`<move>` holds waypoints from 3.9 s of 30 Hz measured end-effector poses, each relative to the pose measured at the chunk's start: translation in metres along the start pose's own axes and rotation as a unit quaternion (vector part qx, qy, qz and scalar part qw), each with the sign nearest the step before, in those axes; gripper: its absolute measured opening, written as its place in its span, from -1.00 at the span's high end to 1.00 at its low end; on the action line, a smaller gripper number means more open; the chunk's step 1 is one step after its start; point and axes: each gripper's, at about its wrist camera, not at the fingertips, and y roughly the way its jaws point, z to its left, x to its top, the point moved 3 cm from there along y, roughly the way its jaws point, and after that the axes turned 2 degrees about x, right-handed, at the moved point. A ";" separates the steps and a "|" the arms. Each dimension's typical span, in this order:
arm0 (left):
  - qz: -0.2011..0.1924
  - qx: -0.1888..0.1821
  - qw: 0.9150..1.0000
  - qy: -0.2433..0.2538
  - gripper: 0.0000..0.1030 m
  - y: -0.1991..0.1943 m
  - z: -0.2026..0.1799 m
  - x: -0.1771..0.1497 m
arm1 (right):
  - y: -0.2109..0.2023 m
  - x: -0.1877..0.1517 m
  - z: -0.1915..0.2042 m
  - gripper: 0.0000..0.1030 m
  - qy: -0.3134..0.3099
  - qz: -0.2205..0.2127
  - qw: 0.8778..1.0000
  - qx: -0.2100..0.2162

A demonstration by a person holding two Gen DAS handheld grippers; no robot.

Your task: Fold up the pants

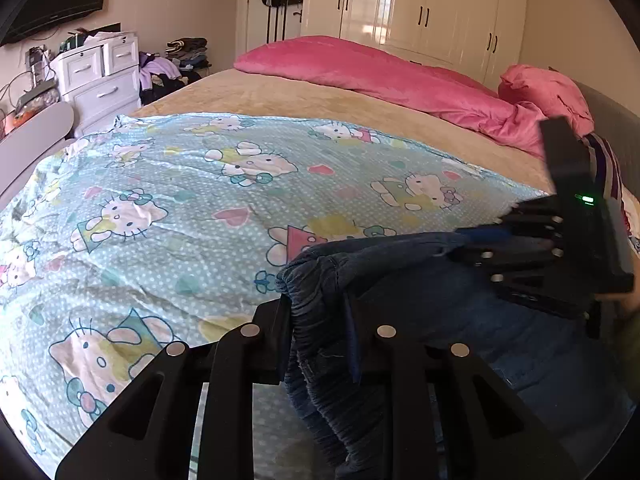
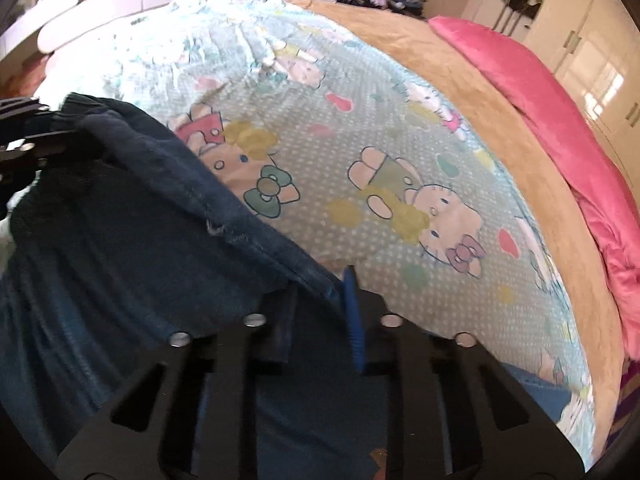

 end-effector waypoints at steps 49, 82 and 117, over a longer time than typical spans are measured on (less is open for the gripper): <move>0.041 -0.041 0.993 0.102 -0.11 -0.119 -0.034 -0.103 | -0.141 -0.144 0.132 0.11 -0.081 -0.036 0.995 -0.055; 0.005 -0.027 0.989 0.144 0.72 -0.125 -0.011 -0.093 | -0.186 -0.152 0.151 0.95 -0.042 -0.095 0.991 0.079; -0.055 -0.033 0.987 0.144 0.79 -0.105 -0.028 -0.041 | -0.181 -0.128 0.098 1.00 0.037 -0.113 0.988 0.096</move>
